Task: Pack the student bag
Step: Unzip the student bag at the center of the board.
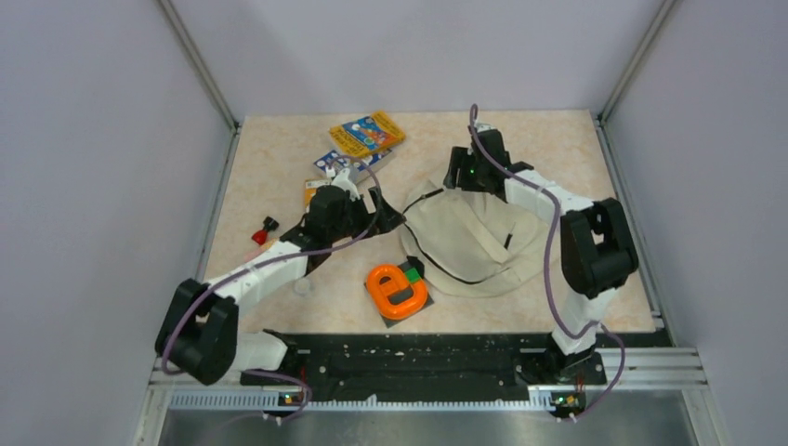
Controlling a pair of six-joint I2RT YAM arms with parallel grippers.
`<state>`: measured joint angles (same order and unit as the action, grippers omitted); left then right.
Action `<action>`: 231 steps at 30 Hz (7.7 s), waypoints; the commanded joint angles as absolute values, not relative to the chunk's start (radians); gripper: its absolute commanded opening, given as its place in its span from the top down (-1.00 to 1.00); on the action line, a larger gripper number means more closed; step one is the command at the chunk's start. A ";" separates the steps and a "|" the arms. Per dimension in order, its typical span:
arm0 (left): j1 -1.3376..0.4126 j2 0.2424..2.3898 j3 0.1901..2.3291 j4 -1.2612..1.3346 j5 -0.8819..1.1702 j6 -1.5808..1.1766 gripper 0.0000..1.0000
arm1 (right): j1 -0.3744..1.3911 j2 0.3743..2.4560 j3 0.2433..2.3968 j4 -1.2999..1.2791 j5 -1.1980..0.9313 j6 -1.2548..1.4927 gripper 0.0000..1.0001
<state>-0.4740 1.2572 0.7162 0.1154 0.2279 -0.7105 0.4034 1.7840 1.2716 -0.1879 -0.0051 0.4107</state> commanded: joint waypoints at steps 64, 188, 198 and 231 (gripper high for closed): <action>-0.514 1.740 0.816 0.409 0.389 -0.914 1.00 | 0.375 1.987 1.448 -0.132 -0.459 0.331 1.00; -0.615 1.769 1.081 -0.044 0.187 -0.590 -0.09 | 0.627 1.518 0.873 0.015 -0.478 0.377 1.00; -0.615 1.786 1.107 -0.021 0.198 -0.589 0.80 | 0.701 1.519 0.882 -0.029 -0.456 0.348 1.00; -0.526 1.849 1.281 0.063 0.398 -0.422 1.00 | 0.768 1.228 0.821 -0.248 -0.090 0.400 0.31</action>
